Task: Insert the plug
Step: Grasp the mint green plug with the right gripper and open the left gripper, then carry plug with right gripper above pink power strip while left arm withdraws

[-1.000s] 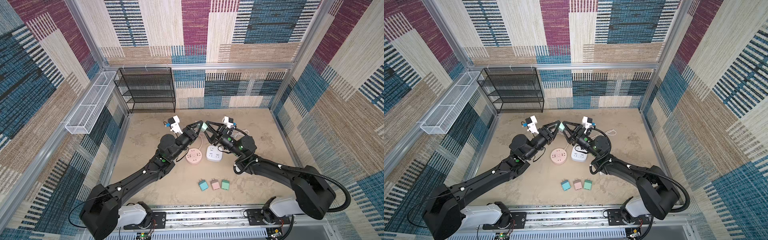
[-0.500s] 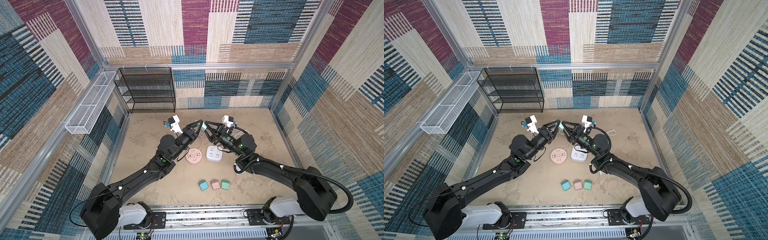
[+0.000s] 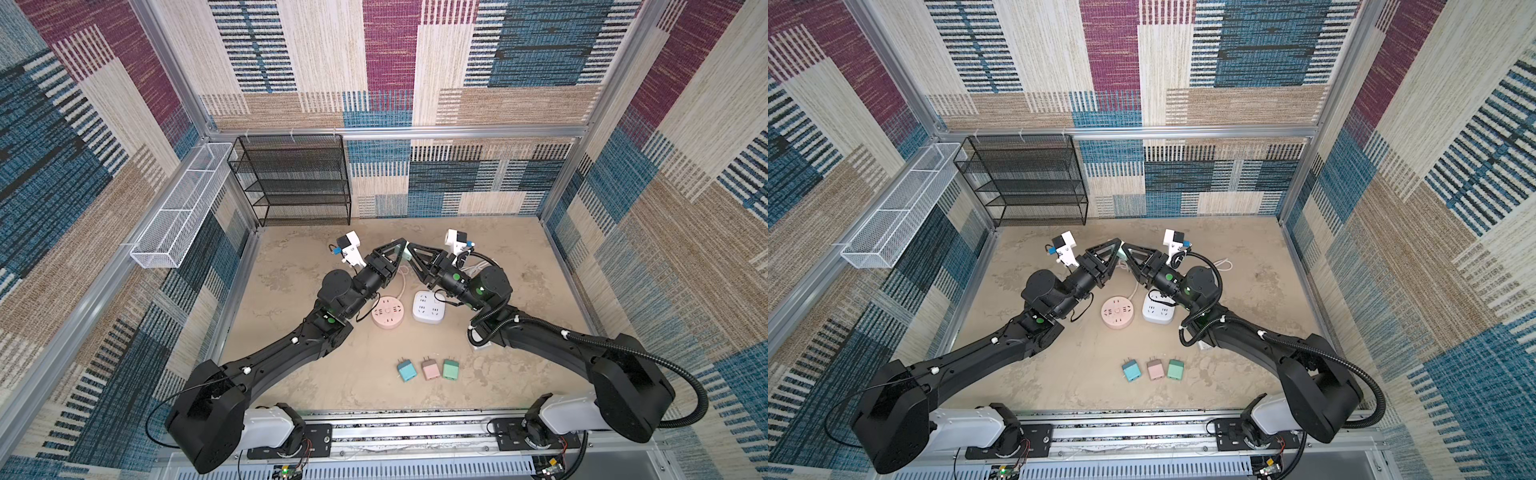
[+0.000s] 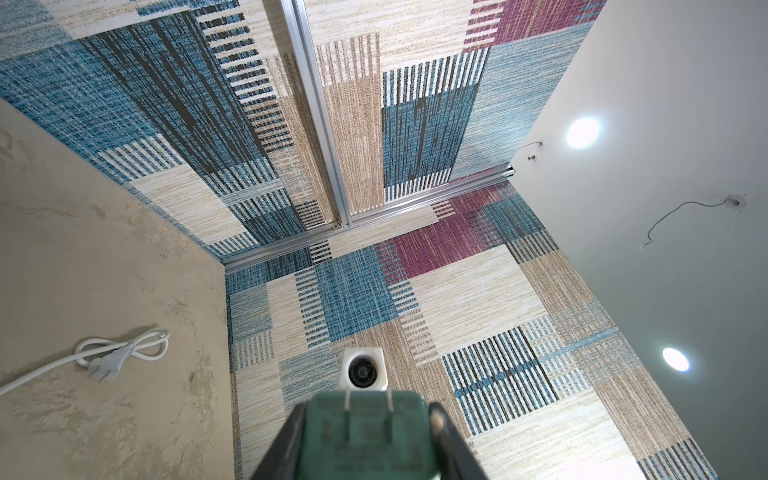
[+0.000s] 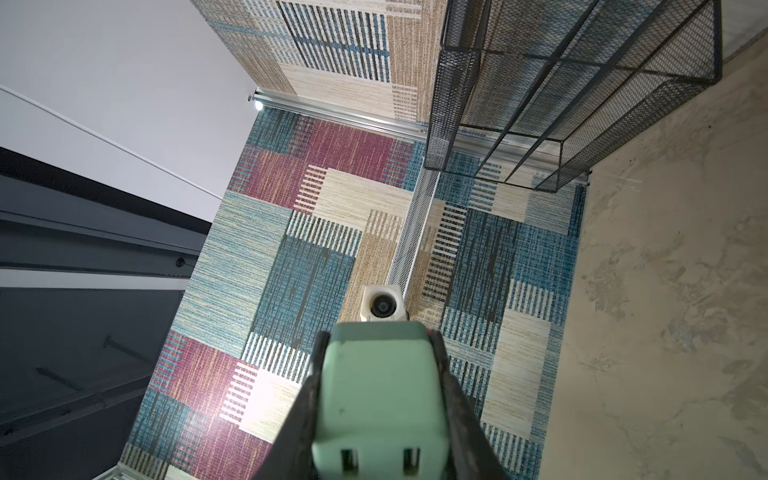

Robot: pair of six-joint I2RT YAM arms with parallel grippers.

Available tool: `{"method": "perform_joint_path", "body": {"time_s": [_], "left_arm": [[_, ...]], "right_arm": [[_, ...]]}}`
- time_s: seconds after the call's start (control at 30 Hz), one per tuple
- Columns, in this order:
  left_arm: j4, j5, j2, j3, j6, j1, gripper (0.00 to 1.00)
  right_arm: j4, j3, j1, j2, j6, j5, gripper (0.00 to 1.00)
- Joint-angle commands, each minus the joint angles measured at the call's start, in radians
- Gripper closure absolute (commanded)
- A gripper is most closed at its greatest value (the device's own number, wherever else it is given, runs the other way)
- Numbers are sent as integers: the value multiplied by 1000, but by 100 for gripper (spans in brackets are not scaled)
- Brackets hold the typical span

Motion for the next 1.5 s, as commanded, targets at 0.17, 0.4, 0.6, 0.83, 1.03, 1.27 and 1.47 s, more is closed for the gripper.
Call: {"method": "perform_joint_path", "body": {"time_s": [0.17,0.4,0.6,0.83,1.03,1.27,1.47], "left_arm": [[-108,22,-21,-2,22,7,47],[-606,19,-161,63,143,136,0],[-1197,14,-197,251,415,292,0],[-1391,-28,-246,258,565,321,0],[-1409,15,-270,198,622,323,3],[-1388,37,-259,118,618,322,6],[-1349,54,-291,47,607,322,5]], "right_arm": [[-99,35,-9,-36,-51,-19,100],[-499,122,-86,-54,-246,-86,100],[-1107,470,-114,109,-636,-111,100],[-1635,909,-108,351,-893,10,100],[-1895,1199,-62,511,-974,162,100],[-2223,1637,50,780,-974,369,100],[-2248,1663,84,866,-920,391,100]]}}
